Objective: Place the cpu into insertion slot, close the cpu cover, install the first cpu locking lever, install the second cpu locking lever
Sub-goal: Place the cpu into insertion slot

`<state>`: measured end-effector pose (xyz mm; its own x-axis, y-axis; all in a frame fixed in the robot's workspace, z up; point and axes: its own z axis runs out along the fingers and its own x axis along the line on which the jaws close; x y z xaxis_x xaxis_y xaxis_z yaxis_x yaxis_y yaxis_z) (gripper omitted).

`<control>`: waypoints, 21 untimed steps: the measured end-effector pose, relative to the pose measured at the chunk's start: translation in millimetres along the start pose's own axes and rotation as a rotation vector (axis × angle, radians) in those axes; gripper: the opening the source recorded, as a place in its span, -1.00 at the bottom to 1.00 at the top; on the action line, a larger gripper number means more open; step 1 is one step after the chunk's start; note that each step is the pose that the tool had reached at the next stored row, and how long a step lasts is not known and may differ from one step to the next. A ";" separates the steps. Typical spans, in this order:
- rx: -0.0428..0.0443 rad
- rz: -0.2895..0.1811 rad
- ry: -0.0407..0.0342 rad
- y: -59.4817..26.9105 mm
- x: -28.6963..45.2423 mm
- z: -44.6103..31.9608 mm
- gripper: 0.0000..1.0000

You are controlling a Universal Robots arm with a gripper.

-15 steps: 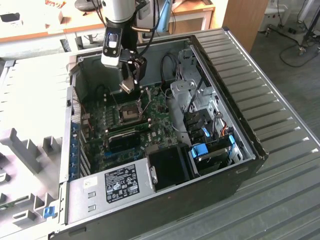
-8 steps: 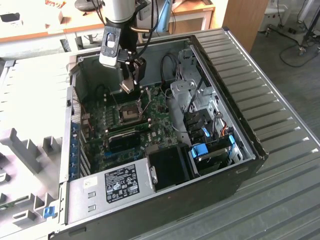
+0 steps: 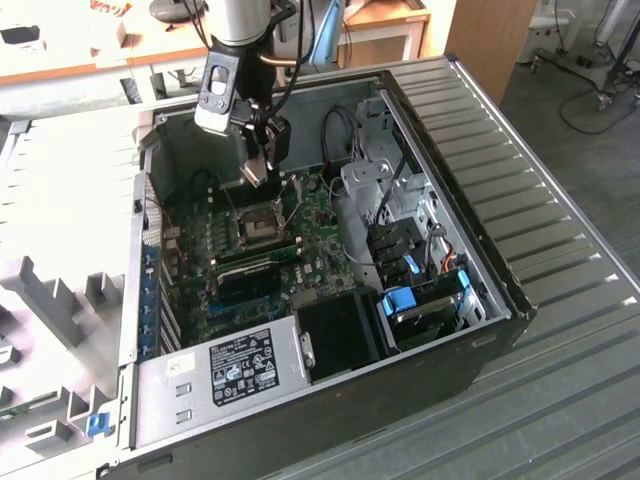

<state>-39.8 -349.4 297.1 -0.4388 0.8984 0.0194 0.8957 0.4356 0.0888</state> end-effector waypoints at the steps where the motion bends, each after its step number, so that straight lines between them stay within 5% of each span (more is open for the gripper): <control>1: 0.0000 0.000 -0.0001 0.0 0.0 0.0 0.08; 5: -0.0002 0.004 -0.0005 0.0 0.0 0.0 0.08; 9: -0.0014 0.069 -0.0062 -0.1 0.0 0.3 0.08; 16: -0.0016 0.076 -0.0069 0.0 0.0 0.4 0.08; 21: -0.0031 0.154 -0.0138 -0.1 0.0 1.0 0.08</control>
<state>-39.8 -349.4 296.1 -0.2948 0.9554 0.0194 0.9523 0.2920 0.0890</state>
